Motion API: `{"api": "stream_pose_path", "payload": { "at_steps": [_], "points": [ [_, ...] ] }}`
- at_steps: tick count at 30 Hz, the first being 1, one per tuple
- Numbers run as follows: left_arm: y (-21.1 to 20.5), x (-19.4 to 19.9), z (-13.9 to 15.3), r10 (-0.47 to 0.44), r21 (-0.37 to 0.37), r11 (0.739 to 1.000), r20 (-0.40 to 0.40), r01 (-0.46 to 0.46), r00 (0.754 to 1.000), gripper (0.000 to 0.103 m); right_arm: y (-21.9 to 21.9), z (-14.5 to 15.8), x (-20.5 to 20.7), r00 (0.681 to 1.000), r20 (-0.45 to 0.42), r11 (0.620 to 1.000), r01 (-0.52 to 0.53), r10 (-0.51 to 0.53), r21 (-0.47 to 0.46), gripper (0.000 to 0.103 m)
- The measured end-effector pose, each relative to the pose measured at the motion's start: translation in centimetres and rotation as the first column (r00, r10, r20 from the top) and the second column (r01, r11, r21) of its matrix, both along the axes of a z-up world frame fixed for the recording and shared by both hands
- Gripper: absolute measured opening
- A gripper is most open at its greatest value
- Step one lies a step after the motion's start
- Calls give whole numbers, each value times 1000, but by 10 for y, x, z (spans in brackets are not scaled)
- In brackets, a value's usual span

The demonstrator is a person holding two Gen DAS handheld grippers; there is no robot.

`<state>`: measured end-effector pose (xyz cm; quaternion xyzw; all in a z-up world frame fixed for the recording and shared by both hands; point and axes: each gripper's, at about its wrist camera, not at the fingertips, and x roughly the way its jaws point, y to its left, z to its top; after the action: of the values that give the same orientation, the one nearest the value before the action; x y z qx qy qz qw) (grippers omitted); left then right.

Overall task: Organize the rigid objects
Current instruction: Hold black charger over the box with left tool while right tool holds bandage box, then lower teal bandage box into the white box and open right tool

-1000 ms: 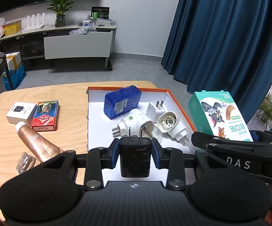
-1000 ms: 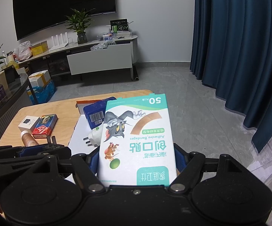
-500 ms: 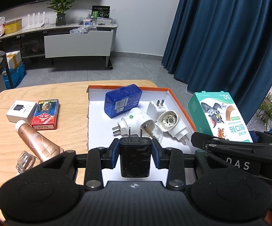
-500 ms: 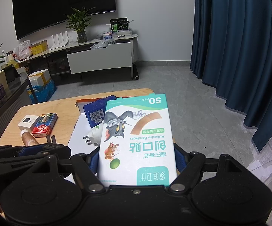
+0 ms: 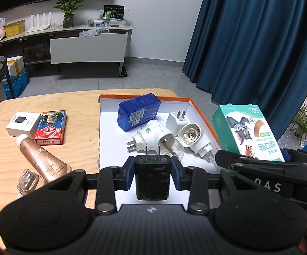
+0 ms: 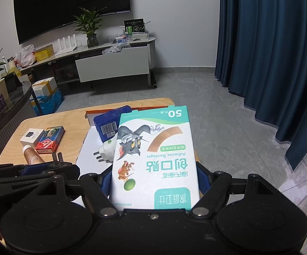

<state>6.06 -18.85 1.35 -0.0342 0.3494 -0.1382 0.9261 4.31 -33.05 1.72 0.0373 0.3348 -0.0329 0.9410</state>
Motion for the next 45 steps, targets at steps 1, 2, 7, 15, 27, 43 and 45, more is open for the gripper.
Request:
{"api": "stream_pose_path", "payload": {
  "at_steps": [1,2,7,15,27,43,45],
  "points": [
    [0,0,0,-1,1,1000,0,1,1000,37,0,0,0,1000,0,1000,0,0,0,88],
    [0,0,0,-1,1,1000,0,1,1000,37,0,0,0,1000,0,1000,0,0,0,88],
    [1,1,-3,-6,-1,1000,-7,6,1000,37,1,-5,-1,1000,-9,1000,-1,1,3,88],
    [1,3,-6,-9,5,1000,-23,9,1000,37,-4,-12,5,999,-44,1000,6,-6,10,88],
    [-1,6,-7,-18,16,1000,-22,18,1000,37,-11,-21,12,997,-75,1000,19,-18,19,88],
    [0,9,-9,-15,17,1000,-27,15,1000,37,-12,-28,19,994,-105,1000,8,-6,19,88],
    [0,8,-9,-14,14,1000,-27,15,1000,37,-12,-28,20,994,-107,1000,8,-6,18,88]
  ]
}}
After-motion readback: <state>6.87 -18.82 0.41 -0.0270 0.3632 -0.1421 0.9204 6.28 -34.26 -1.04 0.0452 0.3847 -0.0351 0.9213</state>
